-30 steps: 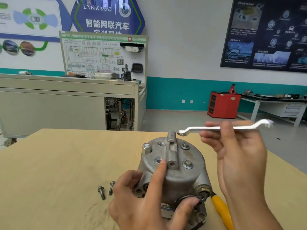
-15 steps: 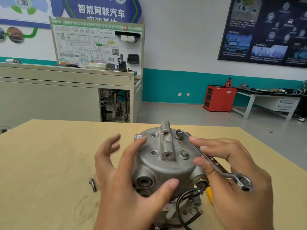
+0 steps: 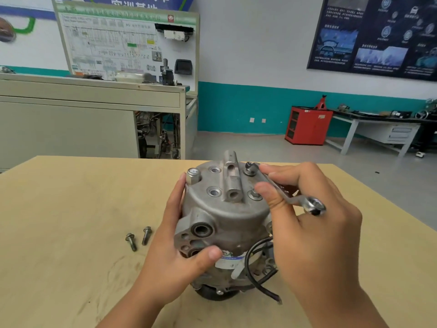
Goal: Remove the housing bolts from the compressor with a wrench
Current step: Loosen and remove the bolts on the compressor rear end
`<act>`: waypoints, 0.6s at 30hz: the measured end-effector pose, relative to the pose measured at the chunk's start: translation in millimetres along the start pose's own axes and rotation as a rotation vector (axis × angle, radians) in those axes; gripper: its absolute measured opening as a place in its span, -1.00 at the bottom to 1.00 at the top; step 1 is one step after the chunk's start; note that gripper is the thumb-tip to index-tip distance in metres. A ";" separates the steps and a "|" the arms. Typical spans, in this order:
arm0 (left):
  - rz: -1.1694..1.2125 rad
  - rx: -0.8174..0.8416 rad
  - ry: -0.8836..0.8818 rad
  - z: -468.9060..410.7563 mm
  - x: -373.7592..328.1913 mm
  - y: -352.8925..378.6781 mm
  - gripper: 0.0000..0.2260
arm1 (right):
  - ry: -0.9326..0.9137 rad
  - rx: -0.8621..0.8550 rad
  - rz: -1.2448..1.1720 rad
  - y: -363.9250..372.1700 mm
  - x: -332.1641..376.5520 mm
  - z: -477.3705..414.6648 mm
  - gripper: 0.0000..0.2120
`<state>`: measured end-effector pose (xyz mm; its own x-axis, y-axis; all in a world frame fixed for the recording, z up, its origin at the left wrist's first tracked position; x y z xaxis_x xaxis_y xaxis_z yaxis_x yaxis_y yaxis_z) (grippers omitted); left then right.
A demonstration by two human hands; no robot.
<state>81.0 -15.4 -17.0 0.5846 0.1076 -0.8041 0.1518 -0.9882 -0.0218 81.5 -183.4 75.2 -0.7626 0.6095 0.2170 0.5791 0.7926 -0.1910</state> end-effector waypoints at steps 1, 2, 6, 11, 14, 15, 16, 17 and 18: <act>-0.003 -0.002 -0.002 0.2 0.2 0.2 -0.08 | -0.012 0.001 0.018 1.0 1.8 2.0 -0.79; -0.010 -0.006 -0.002 0.6 0.3 0.3 -0.10 | -0.026 0.007 0.028 1.1 3.1 4.2 -0.79; 0.000 -0.018 -0.011 1.6 -0.9 0.4 -0.13 | -0.050 0.049 0.009 -2.3 2.3 7.0 -0.79; -0.003 -0.025 -0.009 2.0 -1.4 0.6 -0.15 | -0.083 0.114 0.020 -3.9 3.4 -0.6 -0.87; 0.001 -0.023 -0.017 2.1 -0.7 0.6 -0.15 | -0.046 0.101 0.004 -1.1 5.9 3.5 -0.88; 0.011 -0.017 -0.021 2.0 -0.2 0.3 -0.15 | -0.010 0.071 0.000 -0.9 5.8 5.7 -0.84; 0.016 -0.013 -0.021 2.1 0.3 0.0 -0.15 | 0.025 0.045 -0.008 -0.7 5.3 7.5 -0.82; 0.015 -0.012 -0.017 2.3 0.5 -0.5 -0.17 | 0.051 0.031 -0.019 -0.4 4.7 9.3 -0.82; 0.012 -0.013 -0.011 2.3 0.4 -0.8 -0.18 | 0.058 0.026 -0.025 0.3 4.0 10.8 -0.85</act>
<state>79.3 -14.8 -18.7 0.5776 0.0945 -0.8108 0.1554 -0.9878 -0.0044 75.5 -180.9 65.7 -0.7579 0.5905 0.2773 0.5523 0.8070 -0.2092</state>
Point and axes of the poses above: each hand's wrist, its own z-axis away from the middle knuckle, its own y-axis out of the palm, x = y × z, the point moved 2 cm from there along -z, towards the middle knuckle, and after that the axes turned 5 degrees about z, right-handed, at the moved point
